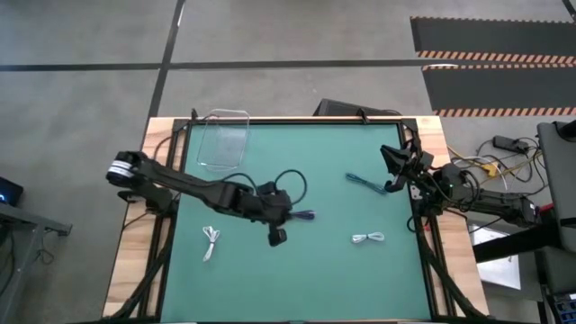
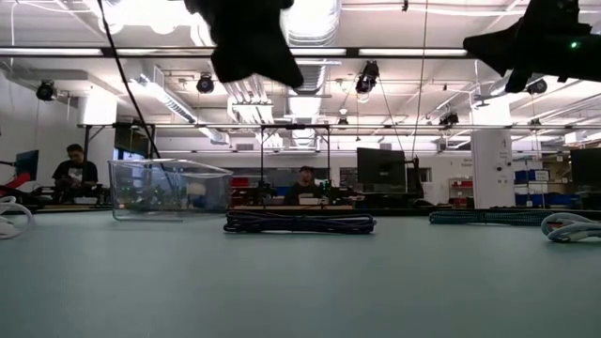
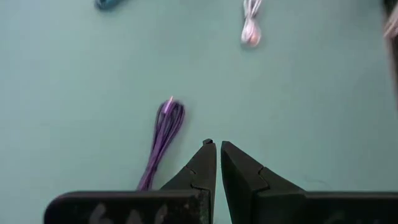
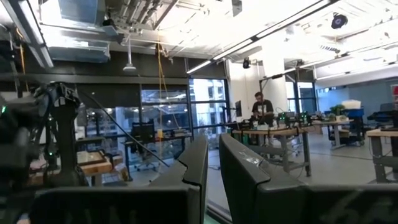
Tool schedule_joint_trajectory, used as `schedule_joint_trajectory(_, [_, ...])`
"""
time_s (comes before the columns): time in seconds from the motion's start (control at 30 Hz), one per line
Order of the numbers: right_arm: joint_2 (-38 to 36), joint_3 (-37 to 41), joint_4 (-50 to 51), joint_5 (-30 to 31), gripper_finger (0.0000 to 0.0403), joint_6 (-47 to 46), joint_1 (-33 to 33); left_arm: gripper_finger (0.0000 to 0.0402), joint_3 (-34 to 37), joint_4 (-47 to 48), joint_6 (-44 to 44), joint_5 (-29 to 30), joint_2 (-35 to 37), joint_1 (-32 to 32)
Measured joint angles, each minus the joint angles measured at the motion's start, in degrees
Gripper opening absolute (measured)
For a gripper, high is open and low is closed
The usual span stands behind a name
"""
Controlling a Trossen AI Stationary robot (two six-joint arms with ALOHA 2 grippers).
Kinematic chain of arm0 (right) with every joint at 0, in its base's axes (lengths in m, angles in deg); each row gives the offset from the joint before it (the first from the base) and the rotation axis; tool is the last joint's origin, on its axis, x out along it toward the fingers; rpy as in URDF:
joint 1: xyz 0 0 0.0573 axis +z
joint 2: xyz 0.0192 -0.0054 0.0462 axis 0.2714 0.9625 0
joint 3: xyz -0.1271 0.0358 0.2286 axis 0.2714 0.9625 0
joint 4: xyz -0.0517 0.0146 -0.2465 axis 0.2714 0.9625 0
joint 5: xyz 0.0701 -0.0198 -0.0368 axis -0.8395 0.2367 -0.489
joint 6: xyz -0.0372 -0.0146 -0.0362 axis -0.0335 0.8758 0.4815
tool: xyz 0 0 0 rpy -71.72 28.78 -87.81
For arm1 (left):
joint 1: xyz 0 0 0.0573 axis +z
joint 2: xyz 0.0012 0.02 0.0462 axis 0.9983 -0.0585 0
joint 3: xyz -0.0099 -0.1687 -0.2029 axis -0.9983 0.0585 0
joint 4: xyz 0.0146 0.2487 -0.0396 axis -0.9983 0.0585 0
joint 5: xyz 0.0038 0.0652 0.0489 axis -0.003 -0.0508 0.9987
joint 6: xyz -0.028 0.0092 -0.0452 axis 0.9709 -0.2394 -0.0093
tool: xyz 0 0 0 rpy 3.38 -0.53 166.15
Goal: Pick and place USB-C Cables
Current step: Put the purple charger cable into the transparent bin
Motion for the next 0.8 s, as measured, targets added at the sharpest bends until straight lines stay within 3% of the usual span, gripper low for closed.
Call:
schedule_joint_trajectory(0.37, [0.00, 0.00, -0.81, 0.02, 0.0031, 0.53, 0.00, 0.0008, 0.00, -1.41, -6.04, 0.07, -7.51, 0.00])
schedule_joint_trajectory(0.8, [0.00, 0.00, -0.81, 0.02, 0.0031, 0.34, 0.00, 0.0010, -0.26, -6.44, -9.42, -0.69, -11.31, 0.34])
